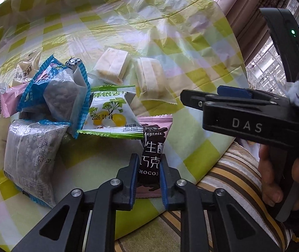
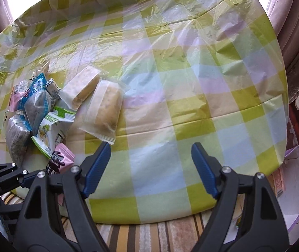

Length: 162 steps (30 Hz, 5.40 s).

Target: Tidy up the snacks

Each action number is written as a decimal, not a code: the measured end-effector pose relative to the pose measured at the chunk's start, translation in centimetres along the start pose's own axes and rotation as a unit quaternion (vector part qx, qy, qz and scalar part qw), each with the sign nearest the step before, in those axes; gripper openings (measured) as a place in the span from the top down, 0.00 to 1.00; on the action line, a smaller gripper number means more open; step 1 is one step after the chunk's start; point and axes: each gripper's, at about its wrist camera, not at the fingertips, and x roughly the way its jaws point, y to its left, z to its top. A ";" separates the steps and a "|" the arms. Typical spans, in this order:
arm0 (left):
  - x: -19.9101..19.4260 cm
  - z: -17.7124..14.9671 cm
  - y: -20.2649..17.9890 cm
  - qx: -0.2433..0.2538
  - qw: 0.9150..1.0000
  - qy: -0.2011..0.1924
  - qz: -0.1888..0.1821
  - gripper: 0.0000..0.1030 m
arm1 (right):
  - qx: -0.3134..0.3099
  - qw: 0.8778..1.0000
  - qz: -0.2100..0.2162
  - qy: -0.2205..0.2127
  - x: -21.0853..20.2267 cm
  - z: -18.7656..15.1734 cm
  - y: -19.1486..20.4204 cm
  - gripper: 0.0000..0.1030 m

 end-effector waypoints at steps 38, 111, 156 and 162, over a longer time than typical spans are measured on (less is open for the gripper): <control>-6.1 -2.8 0.3 -0.079 0.990 -0.116 0.030 0.82 | -0.022 0.999 0.015 -0.029 2.7 3.0 3.6 0.63; 3.7 1.3 -20.3 0.082 0.992 0.046 -0.081 0.82 | 0.132 0.984 -0.102 0.066 -3.3 -14.0 -20.2 0.63; 1.4 2.2 -14.5 0.002 0.998 -0.003 -0.055 0.67 | 0.137 0.989 -0.051 0.033 -4.2 -9.9 -16.1 0.20; -1.1 1.7 -10.0 -0.040 0.998 -0.042 -0.031 0.65 | 0.106 0.993 -0.042 0.022 -4.9 -8.6 -12.0 0.20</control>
